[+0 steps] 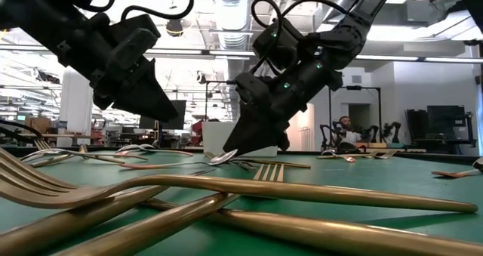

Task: Sort silverware by color (type)
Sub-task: Put the orange spoon into the gray bin

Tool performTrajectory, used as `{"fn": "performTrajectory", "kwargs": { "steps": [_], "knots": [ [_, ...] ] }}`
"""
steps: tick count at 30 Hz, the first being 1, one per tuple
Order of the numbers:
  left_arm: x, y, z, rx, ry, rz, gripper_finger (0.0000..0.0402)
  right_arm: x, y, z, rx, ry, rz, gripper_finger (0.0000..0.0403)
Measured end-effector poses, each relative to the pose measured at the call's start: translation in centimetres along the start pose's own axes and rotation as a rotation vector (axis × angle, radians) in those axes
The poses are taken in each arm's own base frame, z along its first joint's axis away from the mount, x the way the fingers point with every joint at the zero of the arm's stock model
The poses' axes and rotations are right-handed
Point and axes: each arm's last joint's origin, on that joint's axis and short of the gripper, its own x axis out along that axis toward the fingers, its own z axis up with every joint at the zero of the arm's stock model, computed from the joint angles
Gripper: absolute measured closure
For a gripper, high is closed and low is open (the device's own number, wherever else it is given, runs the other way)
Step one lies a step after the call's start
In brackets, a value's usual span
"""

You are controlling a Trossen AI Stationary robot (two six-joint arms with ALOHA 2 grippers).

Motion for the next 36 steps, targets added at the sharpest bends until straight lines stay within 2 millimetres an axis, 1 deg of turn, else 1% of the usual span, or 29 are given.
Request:
{"fn": "performTrajectory", "kwargs": {
  "steps": [6, 8, 11, 12, 16, 20, 24, 27, 29, 33, 36],
  "knots": [
    [0.1, 0.1, 0.1, -0.003, -0.017, 0.018, 0.0276, 0.0, 0.0, 0.1, -0.055, -0.002, 0.003, 0.0378],
    [0.2, 0.2, 0.3, -0.012, -0.022, 0.025, 0.0276, -0.3, 0.0, 0.3, -0.081, -0.010, 0.004, 0.0391],
    [0.5, 0.4, 0.5, -0.023, -0.026, 0.038, 0.0276, -0.6, 0.3, 0.8, -0.150, -0.045, 0.018, 0.0388],
    [0.6, 0.5, 0.6, -0.021, -0.028, 0.040, 0.0276, -0.9, 0.5, 0.9, -0.182, -0.046, 0.015, 0.0388],
    [0.8, 0.7, 0.8, 0.000, -0.012, 0.032, 0.0276, -2.3, 2.4, 1.6, -0.388, -0.092, 0.041, 0.0390],
    [1.2, 0.6, 1.1, 0.048, 0.030, -0.039, 0.0276, -3.0, 3.5, 1.5, -0.496, -0.108, -0.009, 0.0391],
    [1.6, 0.4, 1.8, 0.048, 0.038, -0.131, 0.0276, -3.8, 4.3, 2.0, -0.545, -0.152, -0.024, 0.0391],
    [1.8, 0.3, 2.2, 0.067, 0.035, -0.187, 0.0276, -3.9, 4.5, 2.0, -0.569, -0.155, -0.025, 0.0391],
    [1.9, 0.4, 2.4, 0.084, 0.031, -0.190, 0.0276, -3.9, 4.5, 2.0, -0.579, -0.152, -0.026, 0.0391],
    [2.2, 0.9, 2.5, 0.057, 0.042, -0.161, 0.0278, -3.9, 4.4, 2.0, -0.580, -0.155, -0.028, 0.0391],
    [2.4, 1.0, 2.6, 0.047, 0.054, -0.170, 0.0295, -3.9, 4.6, 1.9, -0.586, -0.155, -0.024, 0.0391]
  ]
}}
